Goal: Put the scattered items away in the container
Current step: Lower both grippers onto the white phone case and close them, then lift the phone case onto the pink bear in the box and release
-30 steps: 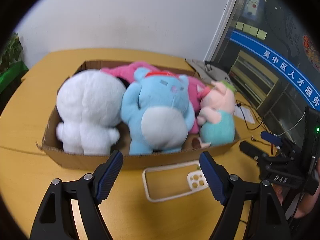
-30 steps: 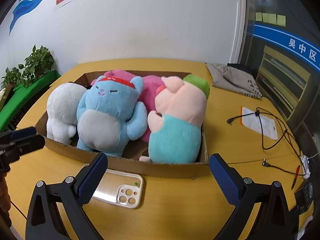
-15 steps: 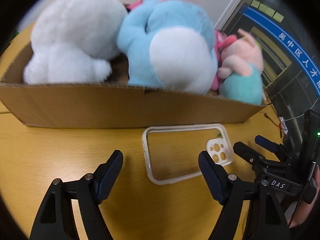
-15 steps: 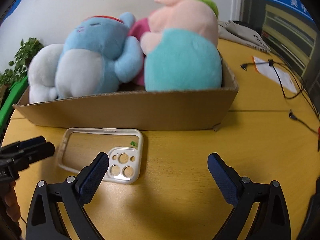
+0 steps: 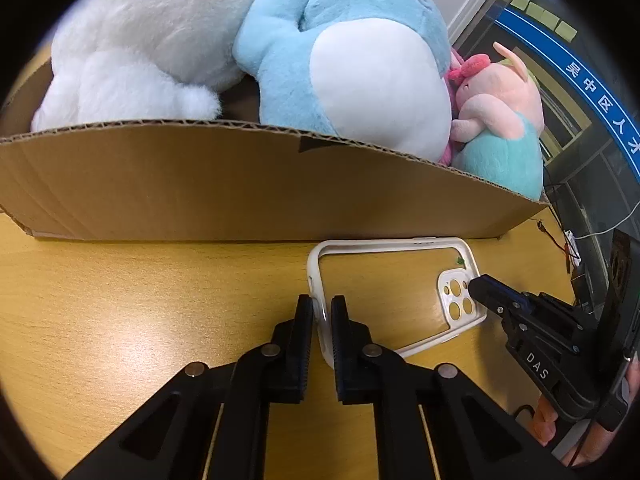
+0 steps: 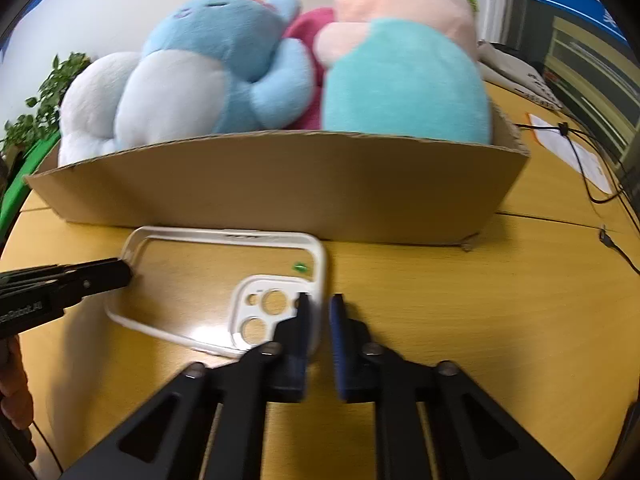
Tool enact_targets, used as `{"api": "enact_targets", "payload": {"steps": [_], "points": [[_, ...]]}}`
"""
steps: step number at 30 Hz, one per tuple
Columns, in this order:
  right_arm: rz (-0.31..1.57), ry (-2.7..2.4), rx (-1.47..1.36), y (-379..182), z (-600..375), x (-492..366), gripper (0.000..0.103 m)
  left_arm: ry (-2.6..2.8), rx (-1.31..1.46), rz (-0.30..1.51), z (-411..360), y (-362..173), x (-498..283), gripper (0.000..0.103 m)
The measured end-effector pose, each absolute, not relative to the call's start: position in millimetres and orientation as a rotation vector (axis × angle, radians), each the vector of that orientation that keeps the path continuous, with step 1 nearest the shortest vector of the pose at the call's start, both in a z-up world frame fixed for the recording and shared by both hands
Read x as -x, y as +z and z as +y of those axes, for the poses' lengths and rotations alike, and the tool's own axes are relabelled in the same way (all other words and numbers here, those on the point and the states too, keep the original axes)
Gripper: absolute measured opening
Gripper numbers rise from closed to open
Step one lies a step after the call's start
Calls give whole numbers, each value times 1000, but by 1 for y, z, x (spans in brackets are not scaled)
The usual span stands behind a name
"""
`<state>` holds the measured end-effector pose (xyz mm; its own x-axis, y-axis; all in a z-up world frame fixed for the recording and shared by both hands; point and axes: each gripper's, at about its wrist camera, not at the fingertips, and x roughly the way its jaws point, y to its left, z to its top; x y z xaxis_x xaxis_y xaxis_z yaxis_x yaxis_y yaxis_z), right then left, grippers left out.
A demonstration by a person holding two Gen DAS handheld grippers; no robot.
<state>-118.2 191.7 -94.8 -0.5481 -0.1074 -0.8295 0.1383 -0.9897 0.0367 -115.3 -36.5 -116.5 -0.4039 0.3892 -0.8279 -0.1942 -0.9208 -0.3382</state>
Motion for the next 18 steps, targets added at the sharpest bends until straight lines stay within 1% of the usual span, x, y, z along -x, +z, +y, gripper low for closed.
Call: {"api": "enact_targets", "payload": {"steps": [5, 8, 14, 18], "points": [[17, -2620, -1415, -91, 192, 115, 7, 2374, 1419, -266, -40, -101, 108, 8], [-1, -2642, -1355, -74, 191, 107, 7, 2394, 1367, -267, -43, -80, 101, 8], [21, -2733, -1102, 1, 183, 97, 7, 2467, 1175, -306, -55, -11, 96, 8], [83, -2777, -926, 58, 173, 116, 7, 2519, 1029, -261, -67, 45, 113, 8]]}}
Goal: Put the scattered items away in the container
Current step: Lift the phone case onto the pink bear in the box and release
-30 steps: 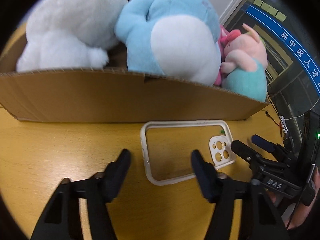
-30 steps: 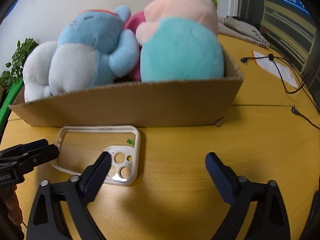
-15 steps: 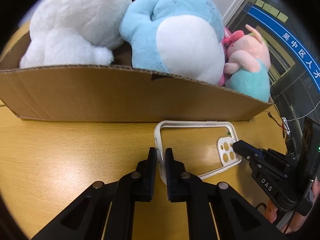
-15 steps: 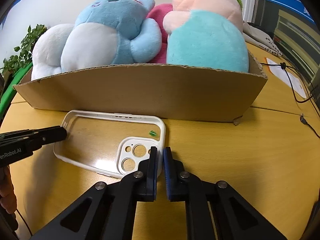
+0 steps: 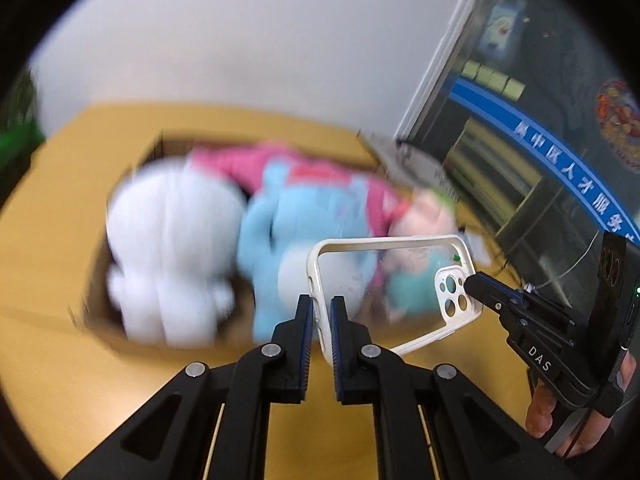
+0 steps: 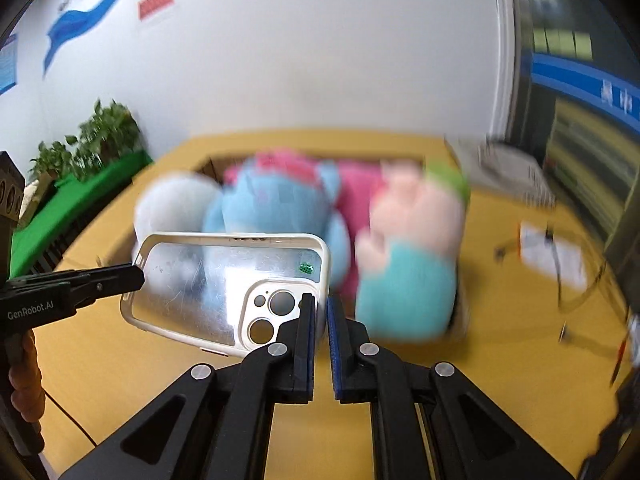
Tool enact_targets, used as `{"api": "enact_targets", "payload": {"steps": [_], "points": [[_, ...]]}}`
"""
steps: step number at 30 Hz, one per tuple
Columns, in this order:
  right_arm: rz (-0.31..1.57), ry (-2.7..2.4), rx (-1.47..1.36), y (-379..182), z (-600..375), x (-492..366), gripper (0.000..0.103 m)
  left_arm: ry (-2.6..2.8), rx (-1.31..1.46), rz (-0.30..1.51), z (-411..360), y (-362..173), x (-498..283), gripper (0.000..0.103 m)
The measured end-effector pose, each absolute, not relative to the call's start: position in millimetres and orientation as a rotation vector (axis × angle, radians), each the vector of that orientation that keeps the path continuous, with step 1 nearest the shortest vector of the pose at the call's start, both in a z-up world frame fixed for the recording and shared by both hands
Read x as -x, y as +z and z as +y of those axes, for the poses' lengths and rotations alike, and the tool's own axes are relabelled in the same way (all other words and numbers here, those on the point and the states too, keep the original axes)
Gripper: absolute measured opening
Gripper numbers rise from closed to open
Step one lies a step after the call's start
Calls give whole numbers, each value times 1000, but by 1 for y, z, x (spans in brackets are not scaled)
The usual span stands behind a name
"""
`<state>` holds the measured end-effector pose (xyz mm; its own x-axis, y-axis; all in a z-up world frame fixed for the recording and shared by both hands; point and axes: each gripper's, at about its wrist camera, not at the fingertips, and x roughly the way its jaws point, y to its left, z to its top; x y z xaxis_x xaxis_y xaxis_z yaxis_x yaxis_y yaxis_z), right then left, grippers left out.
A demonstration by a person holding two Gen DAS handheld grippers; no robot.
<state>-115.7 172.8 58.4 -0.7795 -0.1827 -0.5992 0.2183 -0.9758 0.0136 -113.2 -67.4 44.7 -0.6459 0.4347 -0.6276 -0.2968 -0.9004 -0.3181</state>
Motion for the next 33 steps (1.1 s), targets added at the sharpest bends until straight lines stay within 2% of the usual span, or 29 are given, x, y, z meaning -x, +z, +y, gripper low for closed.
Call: {"api": "enact_targets", "payload": {"steps": [7, 11, 16, 19, 25, 27, 28, 29, 31, 32, 33], "points": [[91, -2821, -764, 126, 155, 180, 7, 2585, 896, -163, -72, 113, 181, 8], [81, -2828, -804, 135, 146, 229, 7, 2587, 943, -133, -70, 115, 241, 8], [97, -2812, -998, 94, 142, 308, 7, 2553, 1067, -173, -71, 79, 308, 8], [89, -2791, -1121, 58, 141, 339, 7, 2515, 1186, -180, -67, 39, 340, 7], [102, -2769, -1257, 5, 143, 355, 7, 2482, 1300, -199, -62, -11, 355, 8], [91, -2766, -1244, 6, 146, 353, 7, 2487, 1286, -221, -64, -8, 352, 15], [86, -2766, -1242, 8, 147, 352, 8, 2499, 1283, -227, -66, -5, 350, 24], [85, -2770, -1237, 9, 148, 350, 10, 2518, 1275, -234, -68, -1, 346, 40], [94, -2800, -1207, 15, 150, 342, 36, 2560, 1232, -254, -75, 11, 336, 61], [86, -2815, -1182, 20, 152, 337, 69, 2582, 1200, -262, -79, 19, 330, 65], [59, -2830, -1152, 26, 156, 329, 92, 2607, 1164, -261, -83, 30, 320, 65]]}}
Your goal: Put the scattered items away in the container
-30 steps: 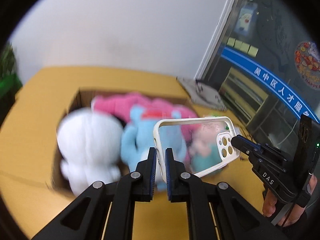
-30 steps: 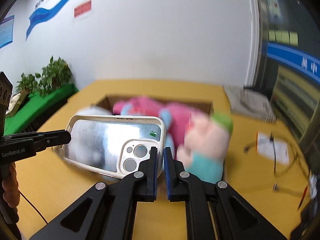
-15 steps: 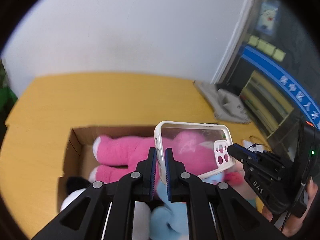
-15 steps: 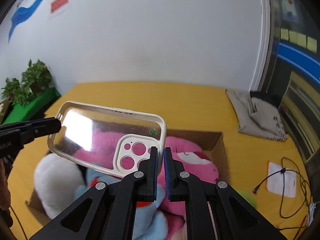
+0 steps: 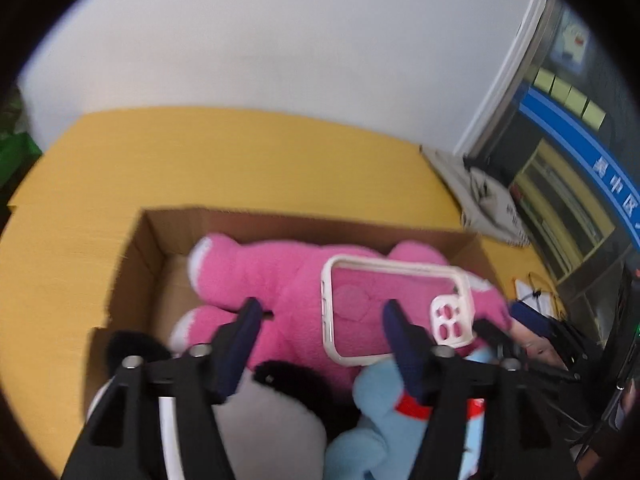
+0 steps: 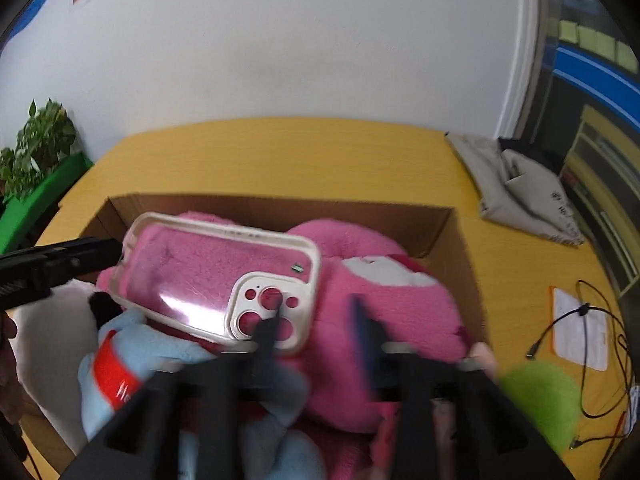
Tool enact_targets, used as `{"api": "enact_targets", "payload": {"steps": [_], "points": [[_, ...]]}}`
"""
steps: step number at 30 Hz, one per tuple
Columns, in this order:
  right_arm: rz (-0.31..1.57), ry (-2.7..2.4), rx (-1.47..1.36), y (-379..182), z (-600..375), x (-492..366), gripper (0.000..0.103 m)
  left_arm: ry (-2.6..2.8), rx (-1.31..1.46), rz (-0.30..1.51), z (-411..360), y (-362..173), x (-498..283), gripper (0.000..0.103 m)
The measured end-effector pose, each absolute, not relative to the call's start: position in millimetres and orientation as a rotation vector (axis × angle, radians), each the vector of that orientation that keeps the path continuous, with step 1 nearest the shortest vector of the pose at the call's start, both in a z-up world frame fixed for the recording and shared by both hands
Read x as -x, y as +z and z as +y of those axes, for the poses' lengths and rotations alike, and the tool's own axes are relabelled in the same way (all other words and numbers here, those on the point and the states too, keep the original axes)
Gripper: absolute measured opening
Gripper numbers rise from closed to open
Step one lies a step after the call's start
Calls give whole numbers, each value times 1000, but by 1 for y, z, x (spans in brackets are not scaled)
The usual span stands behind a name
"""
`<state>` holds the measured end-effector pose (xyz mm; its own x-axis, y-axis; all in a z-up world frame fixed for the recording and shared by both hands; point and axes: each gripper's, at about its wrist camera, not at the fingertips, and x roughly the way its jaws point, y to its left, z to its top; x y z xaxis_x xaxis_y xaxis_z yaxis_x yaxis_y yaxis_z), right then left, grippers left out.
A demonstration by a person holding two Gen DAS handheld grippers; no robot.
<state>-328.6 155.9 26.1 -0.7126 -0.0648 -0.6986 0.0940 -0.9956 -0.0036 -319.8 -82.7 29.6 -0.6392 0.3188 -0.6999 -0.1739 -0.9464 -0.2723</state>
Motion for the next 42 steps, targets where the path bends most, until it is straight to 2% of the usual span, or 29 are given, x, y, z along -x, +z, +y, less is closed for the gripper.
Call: {"api": "enact_targets", "payload": {"steps": [2, 4, 9, 17, 28, 42], "points": [[3, -2859, -1096, 39, 168, 310, 96, 2653, 1110, -234, -89, 49, 298, 67], [-4, -2860, -1086, 50, 176, 285, 100, 2680, 1057, -192, -90, 67, 269, 80], [60, -2839, -1047, 59, 181, 210, 103, 2729, 953, -69, -79, 83, 187, 80], [133, -2861, -1012, 50, 172, 134, 103, 2771, 934, -48, -67, 67, 104, 80], [127, -2864, -972, 50, 170, 90, 103, 2767, 961, -60, -55, 51, 63, 80], [105, -2870, -998, 44, 175, 84, 103, 2756, 967, -82, -47, 41, 58, 80]]}}
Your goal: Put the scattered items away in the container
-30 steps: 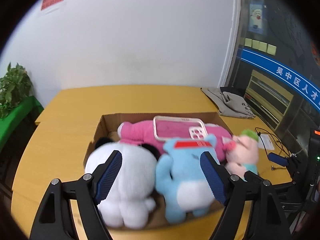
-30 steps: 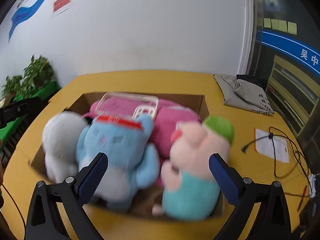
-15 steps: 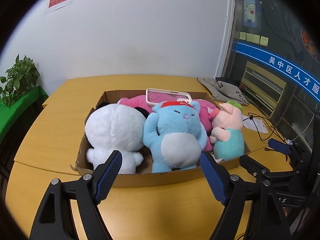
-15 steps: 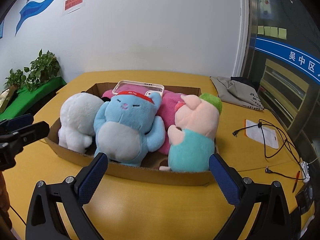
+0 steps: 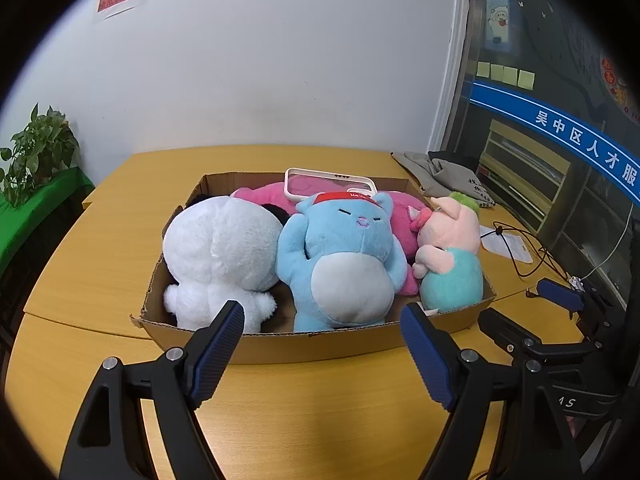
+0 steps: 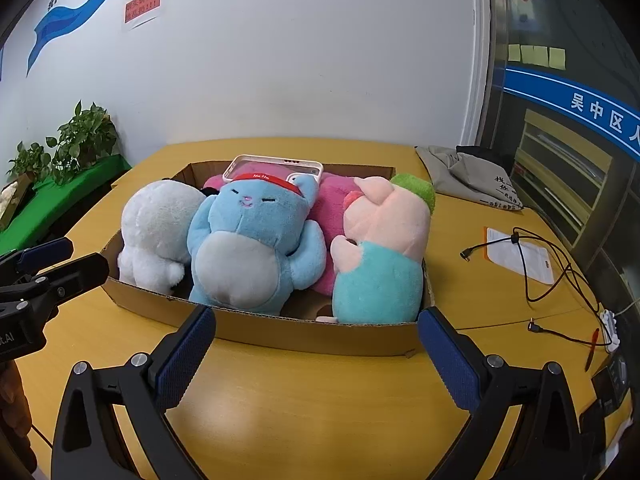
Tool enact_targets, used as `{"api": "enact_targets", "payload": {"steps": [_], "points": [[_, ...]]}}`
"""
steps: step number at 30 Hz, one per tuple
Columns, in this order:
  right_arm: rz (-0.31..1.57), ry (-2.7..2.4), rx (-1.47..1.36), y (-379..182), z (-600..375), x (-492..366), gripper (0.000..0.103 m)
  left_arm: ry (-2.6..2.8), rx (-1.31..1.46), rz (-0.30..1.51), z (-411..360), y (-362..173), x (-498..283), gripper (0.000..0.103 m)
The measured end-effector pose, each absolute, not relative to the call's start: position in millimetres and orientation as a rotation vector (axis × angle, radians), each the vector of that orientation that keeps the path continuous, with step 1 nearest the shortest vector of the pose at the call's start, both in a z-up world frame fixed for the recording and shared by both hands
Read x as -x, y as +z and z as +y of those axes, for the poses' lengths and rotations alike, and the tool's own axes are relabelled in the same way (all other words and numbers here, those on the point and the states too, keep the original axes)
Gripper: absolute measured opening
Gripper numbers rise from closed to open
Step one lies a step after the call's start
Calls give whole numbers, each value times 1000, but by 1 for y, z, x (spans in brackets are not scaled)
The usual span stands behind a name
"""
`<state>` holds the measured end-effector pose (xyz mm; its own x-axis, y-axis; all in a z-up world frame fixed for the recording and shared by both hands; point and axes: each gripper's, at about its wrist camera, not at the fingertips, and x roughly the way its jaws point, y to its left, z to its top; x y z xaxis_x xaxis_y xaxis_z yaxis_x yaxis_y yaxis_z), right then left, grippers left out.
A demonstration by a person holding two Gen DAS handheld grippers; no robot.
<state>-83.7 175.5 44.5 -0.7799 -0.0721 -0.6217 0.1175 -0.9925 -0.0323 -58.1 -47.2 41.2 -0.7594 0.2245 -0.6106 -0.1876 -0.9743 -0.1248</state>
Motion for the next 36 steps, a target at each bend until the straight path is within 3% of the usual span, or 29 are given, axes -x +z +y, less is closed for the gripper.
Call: {"api": "enact_targets", "payload": {"steps": [9, 14, 28, 36], "points": [[90, -2863, -1022, 38, 177, 87, 103, 2769, 984, -91, -47, 36, 59, 80], [89, -2861, -1027, 36, 176, 88, 103, 2819, 985, -4, -41, 34, 57, 80], [72, -2862, -1046, 30, 184, 89, 103, 2792, 1052, -149, -47, 25, 61, 80], [66, -2857, -1055, 28, 184, 88, 103, 2832, 1042, -105, -44, 23, 56, 81]]}}
